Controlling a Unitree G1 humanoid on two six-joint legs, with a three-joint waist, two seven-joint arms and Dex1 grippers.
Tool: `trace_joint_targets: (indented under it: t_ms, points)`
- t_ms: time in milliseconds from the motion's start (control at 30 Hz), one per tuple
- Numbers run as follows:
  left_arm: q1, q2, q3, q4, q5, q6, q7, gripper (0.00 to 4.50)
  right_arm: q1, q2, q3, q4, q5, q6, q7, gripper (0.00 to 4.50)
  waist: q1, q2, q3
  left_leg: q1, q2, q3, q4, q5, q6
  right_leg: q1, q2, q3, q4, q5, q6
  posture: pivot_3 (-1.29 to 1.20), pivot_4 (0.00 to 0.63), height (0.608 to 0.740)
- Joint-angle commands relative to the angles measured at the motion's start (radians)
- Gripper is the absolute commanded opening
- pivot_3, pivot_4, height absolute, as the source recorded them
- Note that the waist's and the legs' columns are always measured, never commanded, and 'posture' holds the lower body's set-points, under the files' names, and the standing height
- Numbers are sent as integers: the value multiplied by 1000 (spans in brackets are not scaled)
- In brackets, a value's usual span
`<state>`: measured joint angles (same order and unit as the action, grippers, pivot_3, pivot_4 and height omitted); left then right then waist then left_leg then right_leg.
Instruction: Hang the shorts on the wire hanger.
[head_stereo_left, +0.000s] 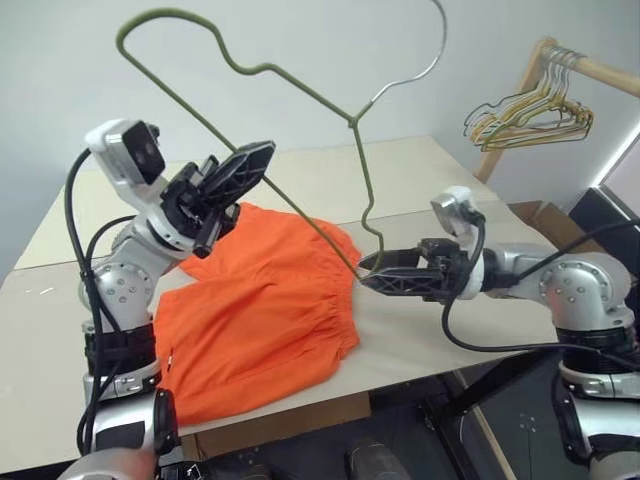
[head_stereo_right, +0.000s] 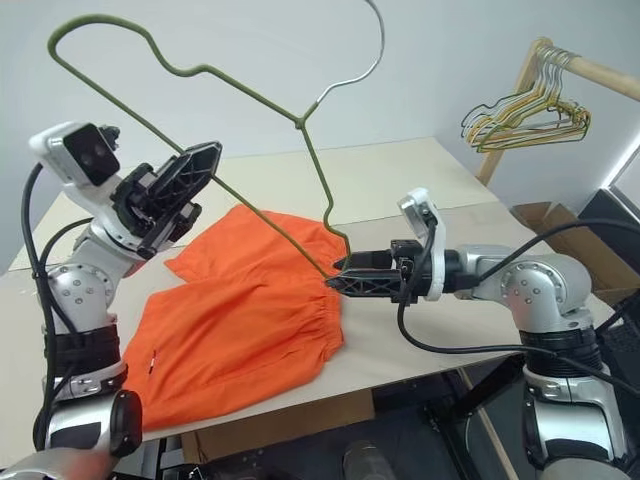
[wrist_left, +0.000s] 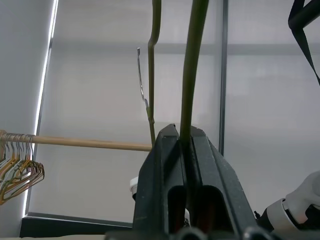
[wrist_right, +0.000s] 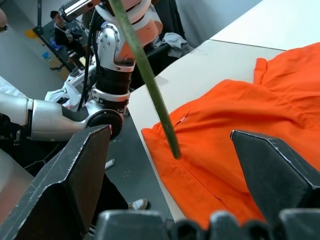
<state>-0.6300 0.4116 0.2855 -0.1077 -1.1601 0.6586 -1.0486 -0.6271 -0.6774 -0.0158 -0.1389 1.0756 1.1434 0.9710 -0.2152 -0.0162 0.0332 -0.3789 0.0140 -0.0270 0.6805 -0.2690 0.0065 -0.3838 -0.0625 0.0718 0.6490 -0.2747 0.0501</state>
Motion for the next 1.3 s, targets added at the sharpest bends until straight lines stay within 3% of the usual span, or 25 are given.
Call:
trace_joint_targets:
  t_ms: [33, 133, 233, 567, 633, 700, 833, 1000, 1167, 1300]
  points:
    - [-27, -1, 1, -5, 1, -15, -8, 0, -30, 5, -6, -47, -20, -12, -17, 4468, 2, 0, 0, 0, 0, 0, 0, 0, 0, 0, 0, 0, 0, 0, 0, -219, 0, 740]
    - [-23, 1, 3, -2, 4, -15, -16, 0, -34, 35, -11, -34, -22, -7, -48, 4468, 3, 0, 0, -1, 0, 0, 0, 0, 0, -1, 0, 0, 0, 0, 0, -226, 0, 740]
    - [-26, 2, 1, 7, 13, -14, -20, 0, -37, 51, -17, -22, -36, -5, -64, 3861, 2, 0, 0, -1, 0, 0, 0, 0, 0, -1, 0, 0, 1, 0, 0, -225, 0, 740]
    - [-8, -3, -22, 12, 69, -44, -28, 0, -30, 65, -22, -28, -41, -12, -68, 413, -1, 0, 0, -1, 0, 0, 0, 0, 0, -1, 0, 0, 1, 0, 0, -230, 0, 740]
    - [4, -4, -43, 8, 117, -74, -32, 0, -30, 69, -24, -27, -42, -10, -69, 5, -2, 0, 0, -1, 0, 0, 0, 0, 0, -1, 0, 0, 1, 0, 0, -229, 0, 740]
    - [7, 0, -51, 19, 110, -51, -37, 0, -29, 73, -27, -29, -40, -9, -71, 5, -3, 0, 0, -1, 0, 0, 0, 0, 0, -2, 0, 0, 1, 0, 0, -229, 0, 740]
    - [23, 21, -101, 34, 191, -34, -3, 1059, -17, 89, -59, -53, -7, 0, -99, 0, -3, 0, 0, -2, 0, 0, 0, 0, 0, -2, 0, 0, 1, 0, 0, -234, 0, 740]
    - [100, 145, -219, 14, 346, -18, -50, 2721, 40, 92, -155, -93, 61, 45, -229, 0, -11, 1, 0, -2, 0, 0, 0, 0, 0, -3, -1, 0, 1, 0, 0, -248, 0, 740]
    - [186, 272, -283, 10, 485, -83, -114, 4372, 201, -9, -266, -140, 130, 137, -311, 0, -14, 2, 0, -4, 0, 0, 0, 0, 0, -4, 0, 0, 1, 0, 0, -257, 0, 740]
    - [246, 353, -293, -43, 539, -149, -200, 4441, 385, -56, -367, -166, 204, 203, -405, 0, -15, 2, 0, -4, 0, 0, 0, 0, 0, -4, 0, 0, 0, 0, 0, -275, 0, 740]
